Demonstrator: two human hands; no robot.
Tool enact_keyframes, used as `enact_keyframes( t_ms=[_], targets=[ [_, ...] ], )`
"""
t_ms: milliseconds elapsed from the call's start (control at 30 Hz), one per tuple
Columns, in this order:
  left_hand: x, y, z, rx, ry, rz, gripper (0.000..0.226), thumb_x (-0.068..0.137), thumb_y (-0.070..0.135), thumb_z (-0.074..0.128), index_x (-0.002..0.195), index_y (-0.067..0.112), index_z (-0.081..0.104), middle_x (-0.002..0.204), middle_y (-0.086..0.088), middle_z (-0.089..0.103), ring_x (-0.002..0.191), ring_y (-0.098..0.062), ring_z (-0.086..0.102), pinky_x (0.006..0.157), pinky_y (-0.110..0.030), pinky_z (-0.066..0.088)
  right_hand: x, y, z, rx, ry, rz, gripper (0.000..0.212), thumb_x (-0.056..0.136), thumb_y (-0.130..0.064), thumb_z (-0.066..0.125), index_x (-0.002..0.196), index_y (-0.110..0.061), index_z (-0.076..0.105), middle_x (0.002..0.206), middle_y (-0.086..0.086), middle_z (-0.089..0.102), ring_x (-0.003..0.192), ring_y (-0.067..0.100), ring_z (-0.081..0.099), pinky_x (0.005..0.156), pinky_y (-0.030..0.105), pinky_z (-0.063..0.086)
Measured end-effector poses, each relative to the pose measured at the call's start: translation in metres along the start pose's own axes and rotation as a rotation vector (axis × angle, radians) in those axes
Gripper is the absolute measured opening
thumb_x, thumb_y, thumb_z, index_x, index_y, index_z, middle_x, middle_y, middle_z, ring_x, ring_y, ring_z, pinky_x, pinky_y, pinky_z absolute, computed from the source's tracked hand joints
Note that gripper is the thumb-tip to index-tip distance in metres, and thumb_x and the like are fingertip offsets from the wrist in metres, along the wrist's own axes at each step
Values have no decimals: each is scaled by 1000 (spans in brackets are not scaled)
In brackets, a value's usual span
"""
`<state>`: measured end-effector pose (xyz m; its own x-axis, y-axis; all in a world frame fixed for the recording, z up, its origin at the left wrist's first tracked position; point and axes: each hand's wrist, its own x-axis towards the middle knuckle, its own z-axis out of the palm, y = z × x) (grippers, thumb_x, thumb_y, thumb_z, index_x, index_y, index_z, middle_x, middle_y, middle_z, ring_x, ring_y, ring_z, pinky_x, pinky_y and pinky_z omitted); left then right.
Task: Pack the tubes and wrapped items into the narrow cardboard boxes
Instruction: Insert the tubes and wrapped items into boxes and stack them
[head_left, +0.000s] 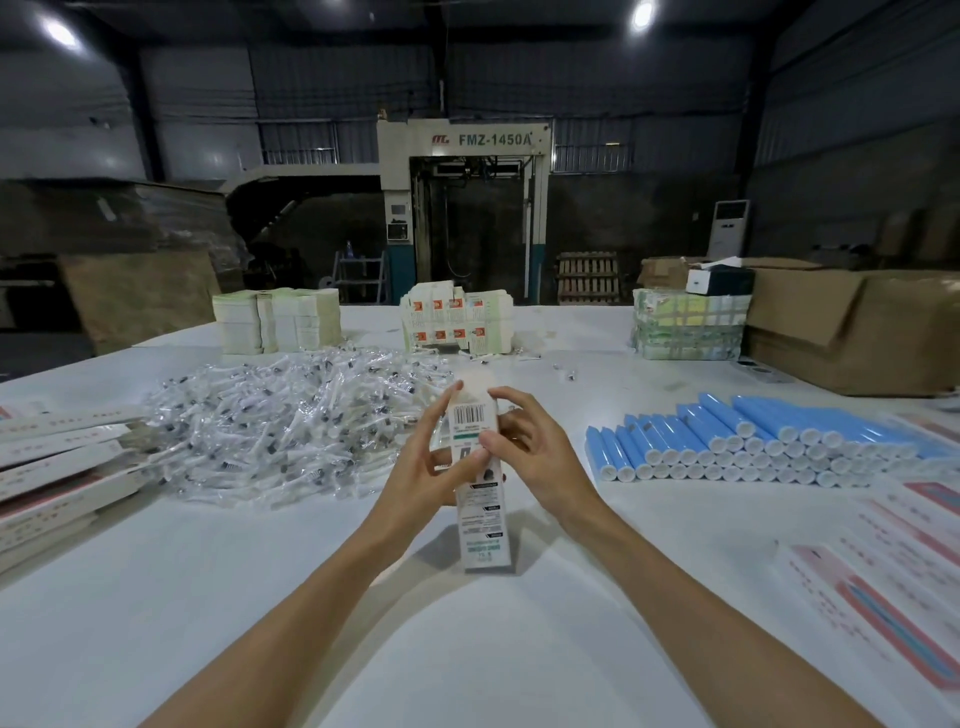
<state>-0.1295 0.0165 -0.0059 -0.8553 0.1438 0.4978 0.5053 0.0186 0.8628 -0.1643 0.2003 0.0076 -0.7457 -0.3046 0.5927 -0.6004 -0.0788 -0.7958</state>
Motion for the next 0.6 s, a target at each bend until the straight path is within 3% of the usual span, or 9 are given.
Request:
enact_keyframes(
  t_ms=[200, 333, 467, 600],
  targets=[
    [15, 3, 1, 17, -63, -65, 69, 99, 31, 80, 156, 49, 44, 128, -5, 76, 109, -30, 78, 76, -45, 67, 1, 0, -6, 32, 24, 43, 34, 100, -30, 67, 134, -33, 59, 109, 2, 74, 105, 17, 71, 89, 26, 56],
    [32, 12, 0, 57, -147, -124, 55, 96, 30, 83, 139, 50, 56, 112, -11, 81, 102, -32, 80, 73, -42, 67, 2, 0, -15, 53, 61, 108, 24, 101, -29, 67, 124, -34, 61, 114, 2, 75, 109, 17, 71, 89, 27, 56],
    [32, -2, 4, 83, -135, -131, 50, 96, 26, 83, 136, 41, 58, 107, -11, 82, 97, -30, 81, 71, -38, 66, -1, 6, -18, 56, 17, 164, 17, 106, -16, 60, 122, -21, 58, 113, 6, 75, 105, 14, 70, 89, 26, 55],
    [24, -15, 3, 26, -122, -144, 50, 94, 27, 85, 134, 43, 59, 109, -12, 82, 98, -32, 81, 72, -39, 66, 0, 6, -16, 28, 28, 210, 20, 108, -26, 57, 121, -10, 55, 110, 15, 76, 96, 20, 74, 83, 25, 57]
  ],
)
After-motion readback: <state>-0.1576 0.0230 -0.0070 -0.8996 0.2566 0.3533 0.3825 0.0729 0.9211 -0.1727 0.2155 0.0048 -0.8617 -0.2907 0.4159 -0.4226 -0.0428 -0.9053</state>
